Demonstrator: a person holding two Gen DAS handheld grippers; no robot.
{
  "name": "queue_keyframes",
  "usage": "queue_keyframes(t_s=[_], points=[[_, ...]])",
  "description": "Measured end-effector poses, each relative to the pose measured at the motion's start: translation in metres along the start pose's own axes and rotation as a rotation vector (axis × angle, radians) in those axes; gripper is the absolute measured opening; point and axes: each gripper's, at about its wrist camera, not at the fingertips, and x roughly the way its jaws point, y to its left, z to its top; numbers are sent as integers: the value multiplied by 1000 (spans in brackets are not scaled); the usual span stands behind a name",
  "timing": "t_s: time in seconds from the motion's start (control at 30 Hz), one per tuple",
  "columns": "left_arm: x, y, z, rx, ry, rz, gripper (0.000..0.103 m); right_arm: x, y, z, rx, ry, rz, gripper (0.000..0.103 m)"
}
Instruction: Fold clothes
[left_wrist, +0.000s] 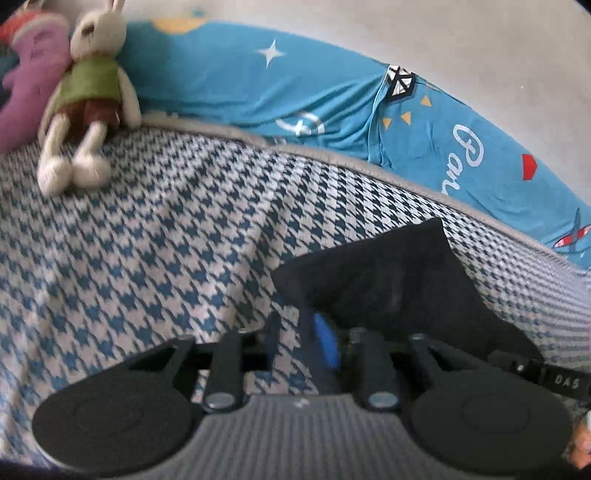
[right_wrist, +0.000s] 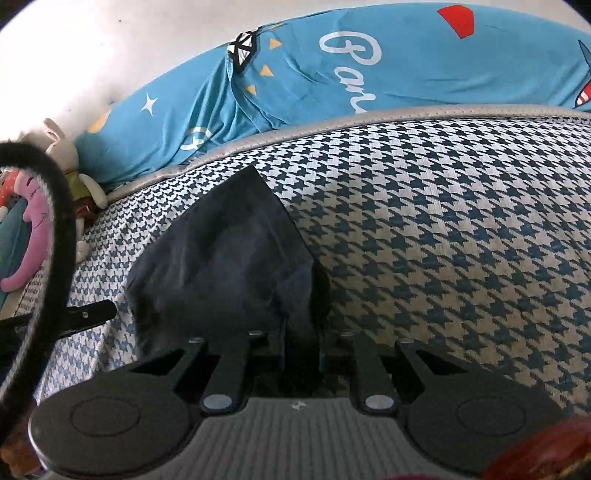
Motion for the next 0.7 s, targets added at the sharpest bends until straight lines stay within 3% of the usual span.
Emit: queue_keyframes(t_s=[0.3,0.43,0.6,0.7], points=[[25,9,-6,-44,45,-74,77,4,-9,5,49,23,-24,16],[33,4,-4,-35,40,-93,81,5,-15,4,74,31,-24,16],[45,-5,-1,-29,35,-100,96,5,-20,1,83,35,-30,15],[53,-14,0,-10,31,-93,97,5,-21,3,84,37,-30,15]])
